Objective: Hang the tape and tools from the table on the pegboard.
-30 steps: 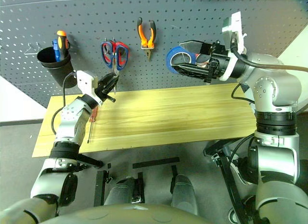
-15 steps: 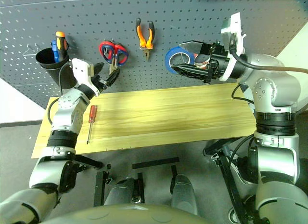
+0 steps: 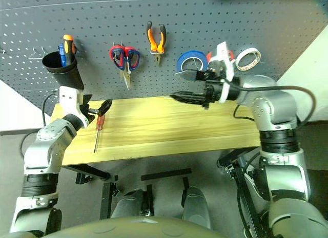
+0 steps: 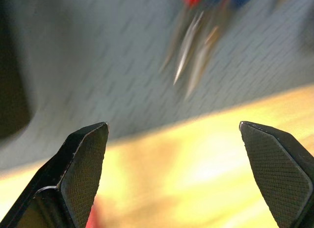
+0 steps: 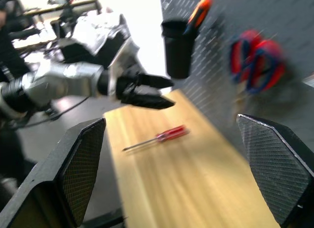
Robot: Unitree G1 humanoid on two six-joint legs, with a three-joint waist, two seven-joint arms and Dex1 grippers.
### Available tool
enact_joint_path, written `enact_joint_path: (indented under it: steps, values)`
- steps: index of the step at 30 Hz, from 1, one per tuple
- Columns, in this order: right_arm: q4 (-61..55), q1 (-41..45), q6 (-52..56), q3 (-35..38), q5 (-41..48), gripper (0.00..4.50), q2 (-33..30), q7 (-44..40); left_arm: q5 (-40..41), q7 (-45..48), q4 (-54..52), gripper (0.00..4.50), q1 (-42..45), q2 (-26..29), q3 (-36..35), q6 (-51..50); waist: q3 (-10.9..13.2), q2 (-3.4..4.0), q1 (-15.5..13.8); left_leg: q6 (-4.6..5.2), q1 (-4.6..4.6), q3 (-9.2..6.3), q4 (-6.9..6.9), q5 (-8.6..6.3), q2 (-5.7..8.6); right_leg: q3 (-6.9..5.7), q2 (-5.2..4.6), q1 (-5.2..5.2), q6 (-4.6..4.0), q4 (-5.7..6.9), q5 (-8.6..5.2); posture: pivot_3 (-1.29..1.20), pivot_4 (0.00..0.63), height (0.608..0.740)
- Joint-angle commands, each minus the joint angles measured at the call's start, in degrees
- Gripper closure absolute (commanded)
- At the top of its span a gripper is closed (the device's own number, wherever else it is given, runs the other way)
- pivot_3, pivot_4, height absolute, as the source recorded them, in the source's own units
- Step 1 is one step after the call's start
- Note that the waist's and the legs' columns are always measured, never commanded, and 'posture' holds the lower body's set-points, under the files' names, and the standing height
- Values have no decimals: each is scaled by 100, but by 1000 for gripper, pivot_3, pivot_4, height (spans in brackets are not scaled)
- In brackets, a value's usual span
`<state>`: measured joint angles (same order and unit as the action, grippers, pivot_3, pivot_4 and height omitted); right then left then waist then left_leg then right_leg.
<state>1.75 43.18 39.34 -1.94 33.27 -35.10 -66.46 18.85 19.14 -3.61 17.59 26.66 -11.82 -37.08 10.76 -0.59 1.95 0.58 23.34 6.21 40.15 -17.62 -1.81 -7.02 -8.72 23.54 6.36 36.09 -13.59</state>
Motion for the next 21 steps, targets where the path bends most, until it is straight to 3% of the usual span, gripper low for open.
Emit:
enact_joint_path:
  steps: [1, 3, 7, 12, 21]
  values:
    - [187, 381, 84, -292, -333, 0, 64, 185, -154, -430, 63, 25, 244, 154, 21, -1131, 4, -1, -62, 0, 0, -2, 0, 0, 0, 2, 0, 1, 0, 0, 0, 68, 182, 740]
    - [321, 537, 119, -455, -382, 0, 89, 42, -337, -737, 603, 25, 547, 171, 21, -1685, 7, 0, -145, 0, -1, -3, 0, 0, 0, 4, 3, 3, 0, 1, 0, 75, 188, 740]
    - [781, 854, 130, -700, -621, 0, 124, -89, -634, -883, 1605, 25, 1132, 190, 147, -1682, 19, -8, -252, -1, 0, -3, -5, 1, 0, 1, 9, 4, -1, 0, -1, 90, 212, 740]
    - [1380, 1070, -235, -952, -985, 0, 250, -300, -824, -959, 3286, 25, 2056, 6, 158, -1174, 42, -24, -308, -1, 4, 5, -5, 1, 6, -1, 7, 1, -1, -6, -1, 92, 232, 740]
    - [1574, 1021, -435, -1145, -1394, 0, 505, -314, -991, -777, 4705, 25, 2722, -210, 309, -625, 148, -17, -243, -5, 4, 13, -12, 2, 2, -2, 9, 9, 1, -5, -2, 48, 268, 740]
